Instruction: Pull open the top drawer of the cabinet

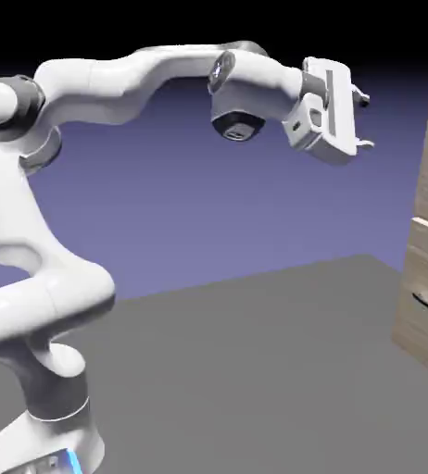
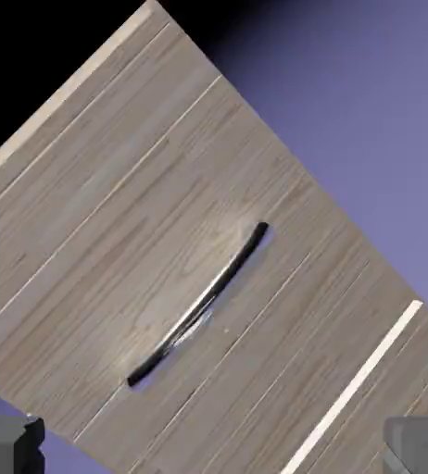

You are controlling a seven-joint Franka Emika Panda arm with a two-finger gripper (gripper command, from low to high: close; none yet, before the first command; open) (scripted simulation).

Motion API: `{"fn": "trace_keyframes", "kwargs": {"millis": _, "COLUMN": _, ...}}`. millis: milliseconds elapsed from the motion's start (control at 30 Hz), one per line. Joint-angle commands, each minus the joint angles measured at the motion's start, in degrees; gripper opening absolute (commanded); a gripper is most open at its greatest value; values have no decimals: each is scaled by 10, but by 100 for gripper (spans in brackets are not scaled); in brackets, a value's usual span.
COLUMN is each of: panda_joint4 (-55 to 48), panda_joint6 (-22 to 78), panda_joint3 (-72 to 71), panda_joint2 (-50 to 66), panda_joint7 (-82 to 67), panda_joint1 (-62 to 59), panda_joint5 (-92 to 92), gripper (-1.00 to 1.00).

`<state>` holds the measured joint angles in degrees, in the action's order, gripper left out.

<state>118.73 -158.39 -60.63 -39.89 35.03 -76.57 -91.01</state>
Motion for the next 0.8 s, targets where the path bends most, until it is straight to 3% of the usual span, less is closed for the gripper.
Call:
{"fn": "trace_keyframes", "kwargs": {"millis": 0, "panda_joint4": -11, "panda_joint6": 4, "panda_joint3": -16, "panda_joint2": -2, "panda_joint7": -2, "panda_joint1": -21, "panda_joint5": -24, "gripper": 0}}
{"fn": "trace_keyframes", "kwargs": {"millis": 767, "panda_joint4": -259, "panda_joint6": 96, "panda_joint3": -372, "panda_joint2": -44, "panda_joint7": -46, "panda_joint1": -473, "panda_joint5": -558, "gripper": 0}}
